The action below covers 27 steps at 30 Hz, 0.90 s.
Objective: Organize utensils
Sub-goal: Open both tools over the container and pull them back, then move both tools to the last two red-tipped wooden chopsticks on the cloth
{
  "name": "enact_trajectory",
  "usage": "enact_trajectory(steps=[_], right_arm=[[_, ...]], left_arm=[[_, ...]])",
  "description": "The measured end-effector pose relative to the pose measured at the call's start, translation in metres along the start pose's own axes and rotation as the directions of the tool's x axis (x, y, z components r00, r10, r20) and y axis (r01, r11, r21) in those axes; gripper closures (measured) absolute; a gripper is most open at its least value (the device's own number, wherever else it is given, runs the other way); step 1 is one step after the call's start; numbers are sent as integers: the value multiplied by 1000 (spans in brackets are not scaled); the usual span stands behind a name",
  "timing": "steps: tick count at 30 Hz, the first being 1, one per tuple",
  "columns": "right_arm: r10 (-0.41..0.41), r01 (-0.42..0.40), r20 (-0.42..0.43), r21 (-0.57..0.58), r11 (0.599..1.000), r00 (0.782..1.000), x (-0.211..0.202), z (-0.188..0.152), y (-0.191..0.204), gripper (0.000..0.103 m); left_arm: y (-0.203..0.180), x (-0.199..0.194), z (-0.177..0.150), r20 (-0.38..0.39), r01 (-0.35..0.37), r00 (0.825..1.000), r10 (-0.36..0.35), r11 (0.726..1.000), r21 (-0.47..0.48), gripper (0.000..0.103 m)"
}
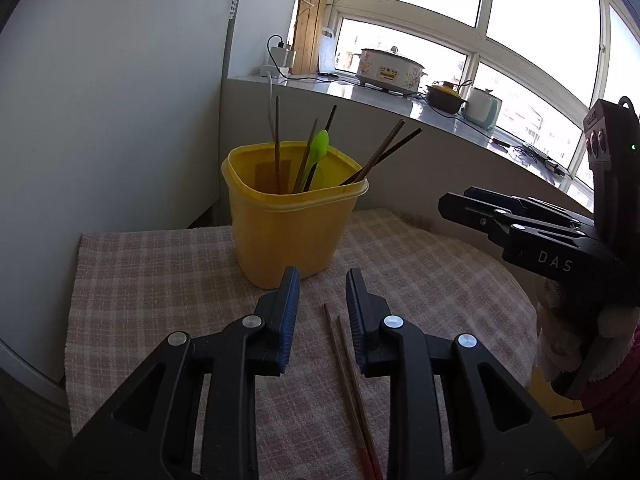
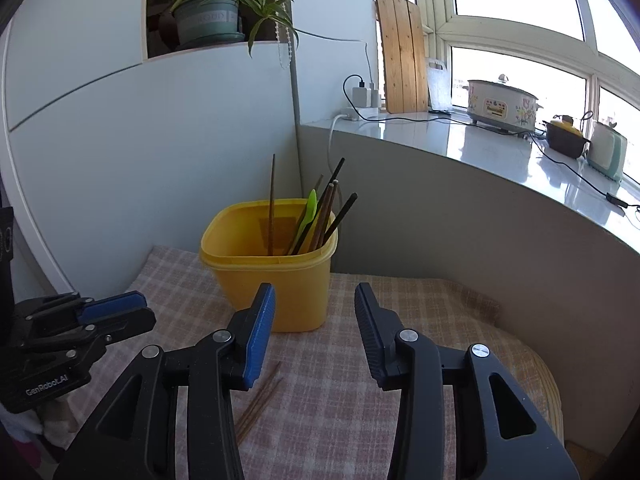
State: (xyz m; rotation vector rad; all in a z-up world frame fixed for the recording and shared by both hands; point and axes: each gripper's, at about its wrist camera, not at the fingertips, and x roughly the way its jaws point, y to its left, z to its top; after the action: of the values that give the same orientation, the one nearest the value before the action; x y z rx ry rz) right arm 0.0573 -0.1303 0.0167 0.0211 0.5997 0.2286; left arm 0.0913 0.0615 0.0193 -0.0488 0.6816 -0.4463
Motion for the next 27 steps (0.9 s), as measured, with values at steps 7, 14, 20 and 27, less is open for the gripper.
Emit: enact_trajectory(steps=[7, 14, 20, 27], right_arm=[[-22, 25, -56, 64, 998, 998, -2, -38, -20, 42], [-51, 63, -89, 139, 988, 995, -9, -63, -45, 34], [-37, 60, -126, 187, 981, 991, -9, -78, -53, 33], [-6, 42, -167, 212, 976, 986, -6, -91, -54, 33]], left_arm=[[-12, 17, -33, -75, -74, 995, 73, 997, -4, 51], [-17, 16, -53, -76, -89, 993, 87, 995, -32, 47], [-16, 21, -64, -93, -61, 994, 52, 994, -95, 47], [-17, 32, -72, -134, -56, 990, 43, 994, -98, 47]])
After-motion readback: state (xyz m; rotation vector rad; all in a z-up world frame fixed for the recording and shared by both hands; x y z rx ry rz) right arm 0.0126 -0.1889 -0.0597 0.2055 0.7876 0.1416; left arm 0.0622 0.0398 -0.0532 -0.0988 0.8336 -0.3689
